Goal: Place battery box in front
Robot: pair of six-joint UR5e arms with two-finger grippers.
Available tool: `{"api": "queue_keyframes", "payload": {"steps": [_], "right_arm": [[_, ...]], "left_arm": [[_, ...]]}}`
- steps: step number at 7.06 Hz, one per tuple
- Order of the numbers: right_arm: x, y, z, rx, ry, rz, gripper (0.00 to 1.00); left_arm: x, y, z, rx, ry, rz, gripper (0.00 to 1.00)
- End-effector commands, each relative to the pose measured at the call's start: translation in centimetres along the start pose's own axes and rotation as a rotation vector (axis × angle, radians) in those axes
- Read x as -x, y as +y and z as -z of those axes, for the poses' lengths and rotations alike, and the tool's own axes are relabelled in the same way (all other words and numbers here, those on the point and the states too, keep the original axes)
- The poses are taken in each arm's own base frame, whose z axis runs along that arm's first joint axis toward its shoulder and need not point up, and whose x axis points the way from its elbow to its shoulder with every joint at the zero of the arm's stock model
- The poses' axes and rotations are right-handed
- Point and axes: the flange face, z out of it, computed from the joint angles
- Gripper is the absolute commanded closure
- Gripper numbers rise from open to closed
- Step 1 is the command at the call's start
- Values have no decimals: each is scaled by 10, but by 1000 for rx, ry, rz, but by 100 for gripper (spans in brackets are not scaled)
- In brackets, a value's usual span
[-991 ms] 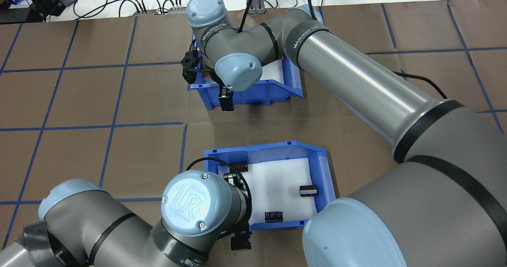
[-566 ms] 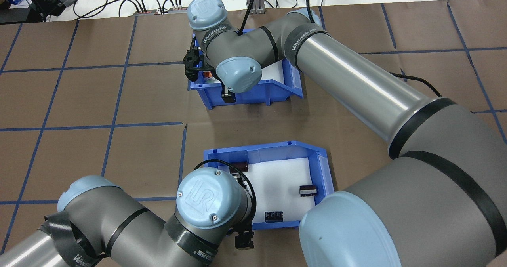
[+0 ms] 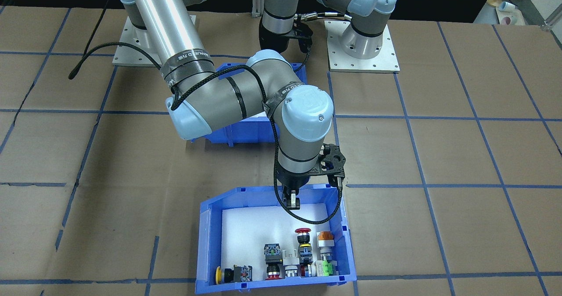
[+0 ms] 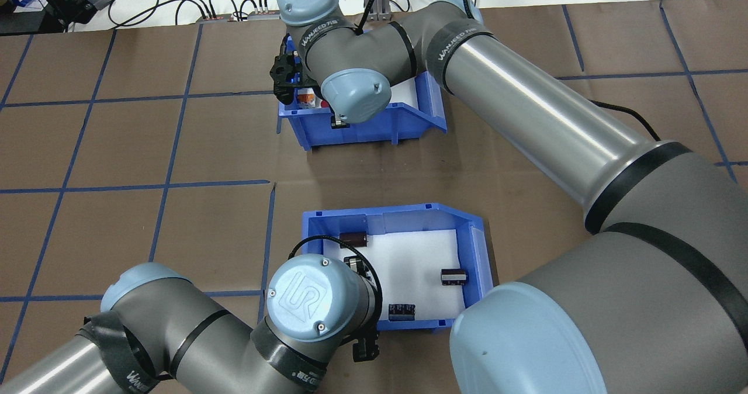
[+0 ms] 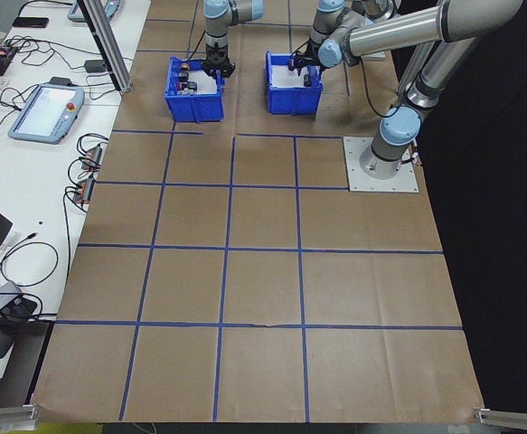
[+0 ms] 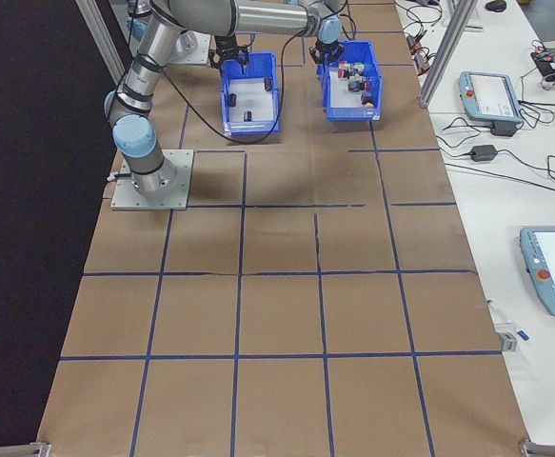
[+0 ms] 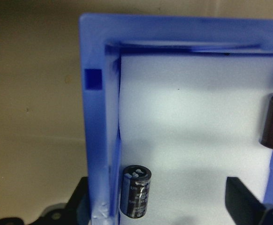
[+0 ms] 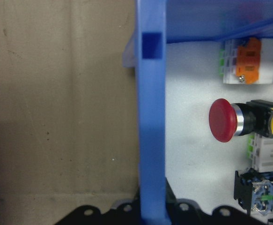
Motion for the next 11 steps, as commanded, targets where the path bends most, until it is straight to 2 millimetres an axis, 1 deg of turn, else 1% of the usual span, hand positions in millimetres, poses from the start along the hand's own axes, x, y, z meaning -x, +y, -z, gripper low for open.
{"api": "queue_keyframes", "payload": {"steps": [1, 2, 3, 4, 5, 6, 7, 8, 9, 10, 11], "right_arm": [[-19, 30, 27, -7, 28, -6, 94], [-26, 55, 35, -2, 28, -8, 94], [-30, 91, 41, 14, 1, 23, 94], [-35, 141, 39, 27, -22, 16, 94], [-31, 193, 52, 33, -25, 25, 94], [-26, 250, 60, 37, -31, 14, 93], [-20, 305, 73, 45, -28, 8, 93], [-14, 348, 79, 51, -29, -15, 93], [-6, 386, 84, 58, -32, -30, 93], [5, 425, 88, 62, -39, -31, 92], [24, 455, 88, 60, -55, -37, 92]], "left_arm": [[5, 7, -3, 59, -50, -2, 94], [8, 9, -5, 84, -84, -2, 100], [10, 8, -7, 81, -93, -4, 100], [6, 11, 0, 86, -72, -13, 100], [-3, 13, 18, 95, -26, -78, 100], [-13, 8, 30, 44, 34, -165, 100], [-27, 2, 45, 41, 81, -233, 100], [-52, -18, 56, 46, 111, -199, 100], [-78, -47, 66, 37, 126, -219, 100], [-110, -78, 67, 56, 109, -177, 100], [-141, -104, 65, 96, 100, -147, 100]]}}
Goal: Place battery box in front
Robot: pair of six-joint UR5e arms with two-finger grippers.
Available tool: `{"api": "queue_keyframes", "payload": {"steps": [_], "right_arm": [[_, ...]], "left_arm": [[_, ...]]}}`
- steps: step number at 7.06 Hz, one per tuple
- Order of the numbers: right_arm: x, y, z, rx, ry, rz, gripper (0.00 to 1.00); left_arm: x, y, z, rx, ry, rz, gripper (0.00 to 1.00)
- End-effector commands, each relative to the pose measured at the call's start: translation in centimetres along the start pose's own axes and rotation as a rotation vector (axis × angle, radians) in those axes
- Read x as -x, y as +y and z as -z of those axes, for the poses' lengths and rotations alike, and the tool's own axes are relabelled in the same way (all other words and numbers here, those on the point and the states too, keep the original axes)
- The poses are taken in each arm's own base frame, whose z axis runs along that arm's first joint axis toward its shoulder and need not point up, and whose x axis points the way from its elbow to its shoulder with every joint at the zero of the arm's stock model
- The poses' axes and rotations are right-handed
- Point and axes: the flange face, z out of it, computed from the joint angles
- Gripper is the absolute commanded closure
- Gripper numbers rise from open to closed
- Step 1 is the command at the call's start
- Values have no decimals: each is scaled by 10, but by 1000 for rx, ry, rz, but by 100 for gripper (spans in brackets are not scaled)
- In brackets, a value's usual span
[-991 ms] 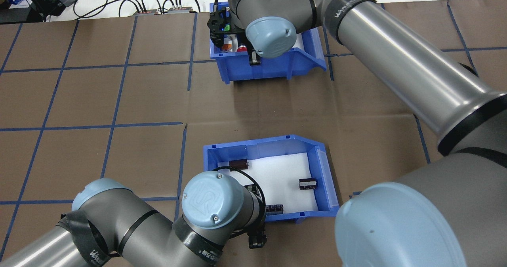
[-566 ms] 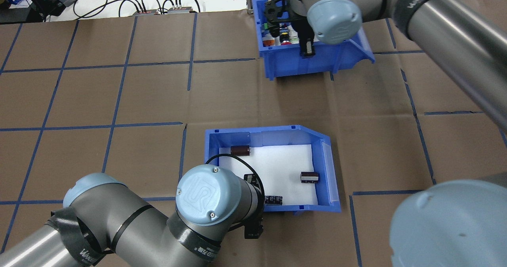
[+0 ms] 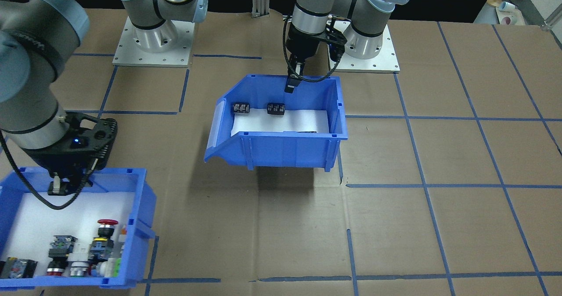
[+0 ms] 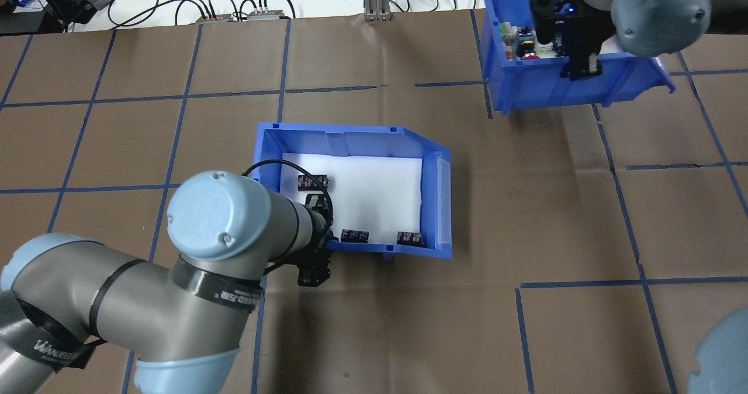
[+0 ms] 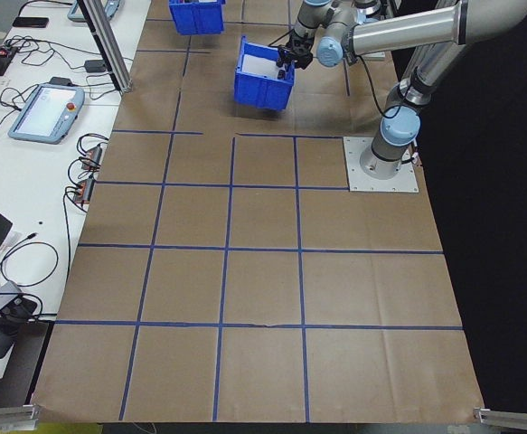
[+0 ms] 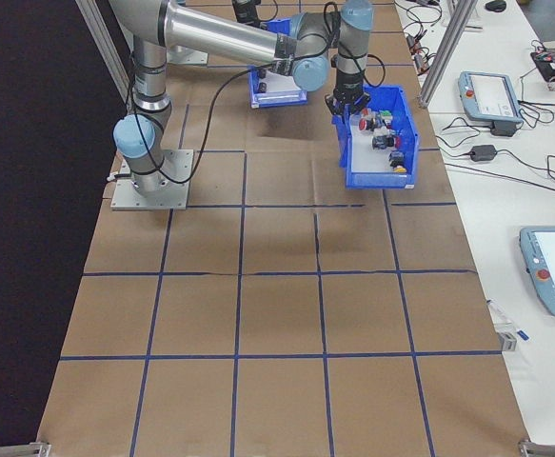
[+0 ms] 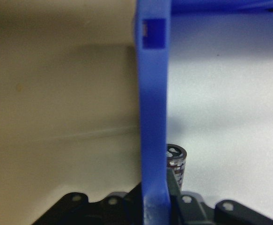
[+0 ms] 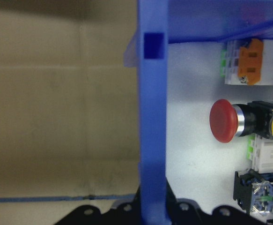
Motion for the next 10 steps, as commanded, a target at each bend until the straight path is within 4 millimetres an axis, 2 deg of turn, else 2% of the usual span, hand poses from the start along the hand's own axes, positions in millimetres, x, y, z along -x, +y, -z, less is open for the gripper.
{"api": "queue_keyframes", "payload": {"steps": [1, 2, 3, 4, 6, 7, 8, 9, 10], "right_arm": [[44, 58, -8, -8, -39, -27, 93], [69, 59, -23, -13, -73, 1, 93], [90, 65, -27, -15, -84, 5, 93], [111, 62, -33, -20, -102, 23, 92], [150, 47, -40, -35, -120, 77, 92], [156, 45, -43, -36, -126, 108, 92], [156, 47, -43, -36, -129, 131, 92], [157, 48, -43, -33, -130, 127, 92], [157, 48, -44, -32, -135, 122, 92]], "left_arm": [[-57, -68, 0, 31, 4, 4, 100], [-85, -71, -1, 31, 10, -5, 100], [-126, -72, -5, 28, 16, -6, 100], [-159, -64, -16, 32, 13, -9, 100], [-211, -42, -43, 44, 7, -44, 100], [-239, -19, -61, 67, 4, -20, 100], [-260, 14, -76, 103, 9, 11, 100], [-274, 39, -85, 111, 7, -5, 100], [-269, 54, -98, 114, -15, 12, 100]]}}
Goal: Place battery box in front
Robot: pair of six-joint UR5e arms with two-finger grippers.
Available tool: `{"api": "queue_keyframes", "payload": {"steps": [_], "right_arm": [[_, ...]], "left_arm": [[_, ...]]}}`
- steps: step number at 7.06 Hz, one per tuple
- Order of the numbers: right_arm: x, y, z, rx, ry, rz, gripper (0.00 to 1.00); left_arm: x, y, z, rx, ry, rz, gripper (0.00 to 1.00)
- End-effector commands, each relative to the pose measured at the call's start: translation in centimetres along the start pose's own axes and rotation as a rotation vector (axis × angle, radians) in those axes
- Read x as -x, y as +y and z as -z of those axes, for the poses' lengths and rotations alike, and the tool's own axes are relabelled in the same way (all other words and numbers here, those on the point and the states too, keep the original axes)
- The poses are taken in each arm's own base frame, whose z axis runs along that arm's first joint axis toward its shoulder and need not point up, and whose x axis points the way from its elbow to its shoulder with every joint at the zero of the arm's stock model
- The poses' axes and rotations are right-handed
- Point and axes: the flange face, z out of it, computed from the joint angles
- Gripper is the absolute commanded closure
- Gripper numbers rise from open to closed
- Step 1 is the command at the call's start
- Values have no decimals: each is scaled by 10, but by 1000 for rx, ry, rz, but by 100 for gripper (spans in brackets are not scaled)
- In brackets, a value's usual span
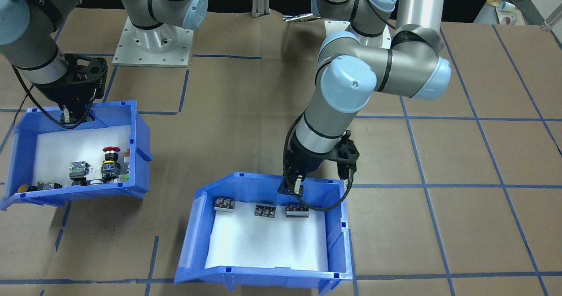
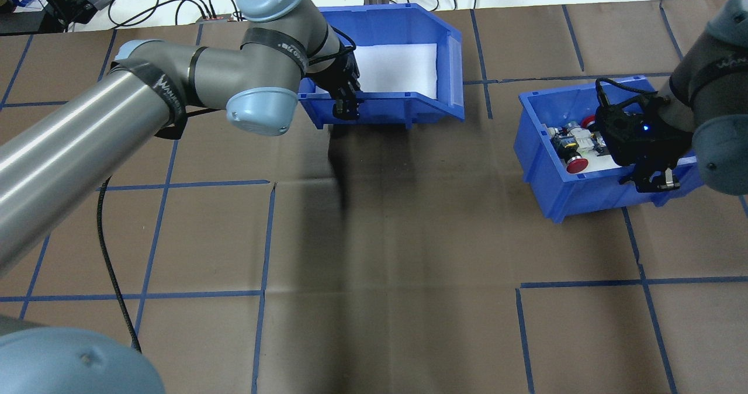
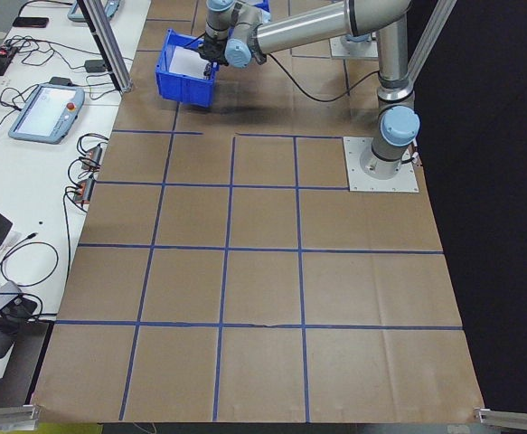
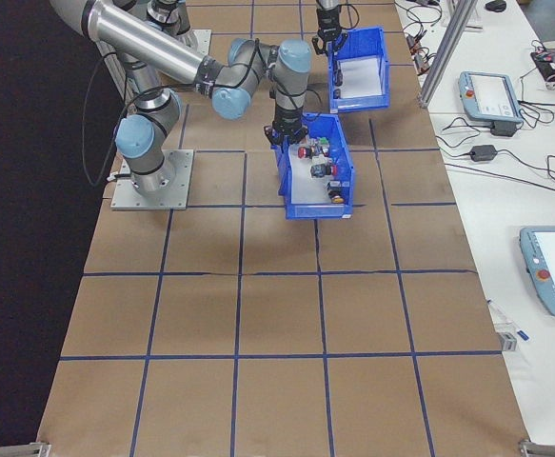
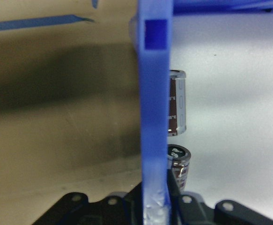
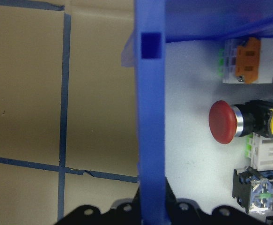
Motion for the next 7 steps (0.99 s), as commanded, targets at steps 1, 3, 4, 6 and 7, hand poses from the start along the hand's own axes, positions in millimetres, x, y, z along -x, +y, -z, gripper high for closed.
{"api": "queue_keyframes", "payload": {"steps": [1, 3, 4, 6, 7], "right_arm": [[4, 0, -4, -4, -16, -8, 92], [26, -10, -9, -6, -24, -9, 92], [46, -20, -13, -5, -21, -8, 92], [82, -39, -15, -1, -6, -112, 92], [95, -52, -20, -13, -2, -191, 92]], "left_arm": [[3, 32, -22, 10, -27, 39, 100], [8, 31, -31, 3, -48, 72, 100], [10, 29, -33, -4, -50, 89, 100], [3, 28, -37, -4, -48, 89, 99], [2, 27, -41, -6, -52, 95, 99]]}}
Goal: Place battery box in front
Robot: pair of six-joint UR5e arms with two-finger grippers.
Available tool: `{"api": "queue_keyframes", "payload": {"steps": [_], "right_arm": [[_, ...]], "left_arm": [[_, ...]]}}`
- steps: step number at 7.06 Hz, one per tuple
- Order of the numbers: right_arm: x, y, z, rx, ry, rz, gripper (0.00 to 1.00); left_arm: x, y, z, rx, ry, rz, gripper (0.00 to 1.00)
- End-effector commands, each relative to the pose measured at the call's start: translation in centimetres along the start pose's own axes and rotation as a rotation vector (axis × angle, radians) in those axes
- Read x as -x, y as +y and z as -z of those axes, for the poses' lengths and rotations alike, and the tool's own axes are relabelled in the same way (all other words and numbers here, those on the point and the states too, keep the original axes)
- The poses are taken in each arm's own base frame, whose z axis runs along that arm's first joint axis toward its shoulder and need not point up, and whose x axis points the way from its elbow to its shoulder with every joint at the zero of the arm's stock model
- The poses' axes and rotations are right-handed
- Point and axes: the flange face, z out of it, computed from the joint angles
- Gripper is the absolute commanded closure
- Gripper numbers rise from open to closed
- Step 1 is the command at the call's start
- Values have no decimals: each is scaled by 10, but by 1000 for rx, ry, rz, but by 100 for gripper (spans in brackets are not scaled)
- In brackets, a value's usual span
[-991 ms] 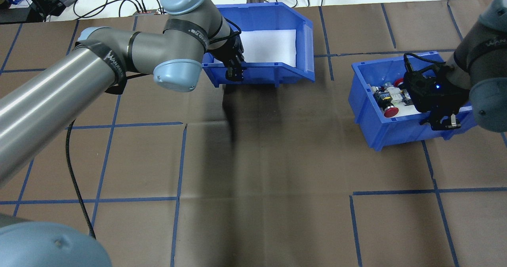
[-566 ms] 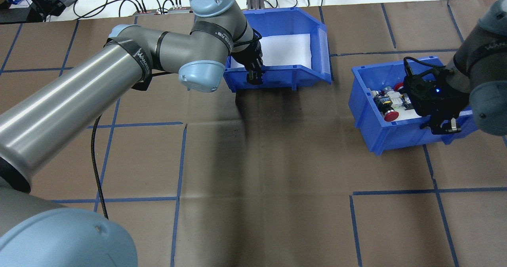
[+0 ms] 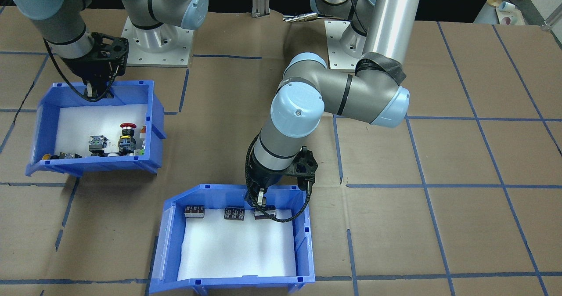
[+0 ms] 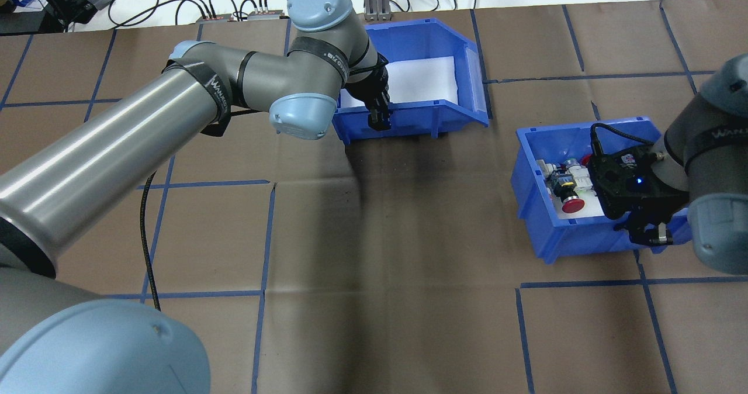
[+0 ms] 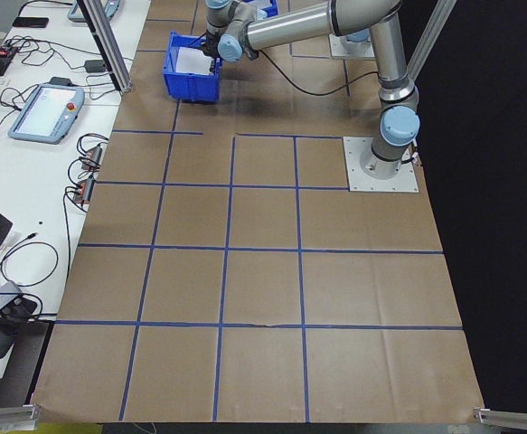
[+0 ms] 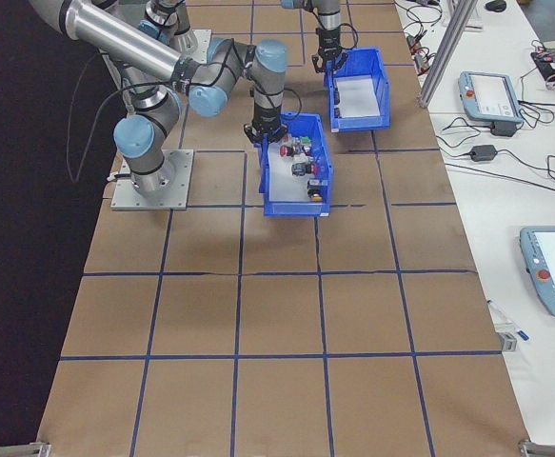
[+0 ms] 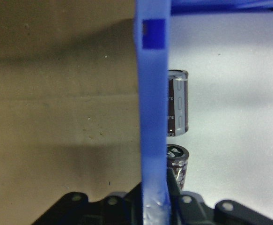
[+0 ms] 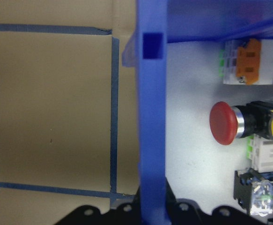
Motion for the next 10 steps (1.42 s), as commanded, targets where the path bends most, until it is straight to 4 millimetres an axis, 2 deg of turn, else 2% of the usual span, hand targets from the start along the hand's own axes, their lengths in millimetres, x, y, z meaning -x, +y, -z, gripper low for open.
{"api": "queue_keyframes", "payload": {"steps": [1, 2, 3, 4, 5, 6, 7, 8, 9, 10], "right_arm": [[31, -29, -5, -6, 15, -69, 92], [40, -55, -8, 0, 26, -26, 92], [50, -89, -9, 6, 32, 22, 92], [57, -115, -7, 10, 58, 50, 92], [63, -135, -7, 9, 73, 51, 92], [69, -154, -5, 4, 93, 14, 92], [78, -178, -4, -5, 119, -1, 92], [80, -199, -8, -13, 135, -23, 92], [77, -224, -19, -27, 160, -39, 92], [78, -251, -27, -38, 181, -23, 92]], "left_arm": [[-2, -2, -6, -2, -5, 8, 99], [0, -3, -7, -5, -9, 11, 97], [3, -3, -5, -9, -9, 12, 87], [4, -6, -7, -19, -17, 33, 48], [4, -14, -8, -98, -21, 37, 1], [-1, -19, 4, -137, -17, 30, 1], [4, -20, 19, -151, -50, 33, 1], [6, -28, 54, -151, -55, -16, 1], [10, -48, 85, -156, -105, -125, 1], [20, -62, 121, -152, -152, -312, 1]]}}
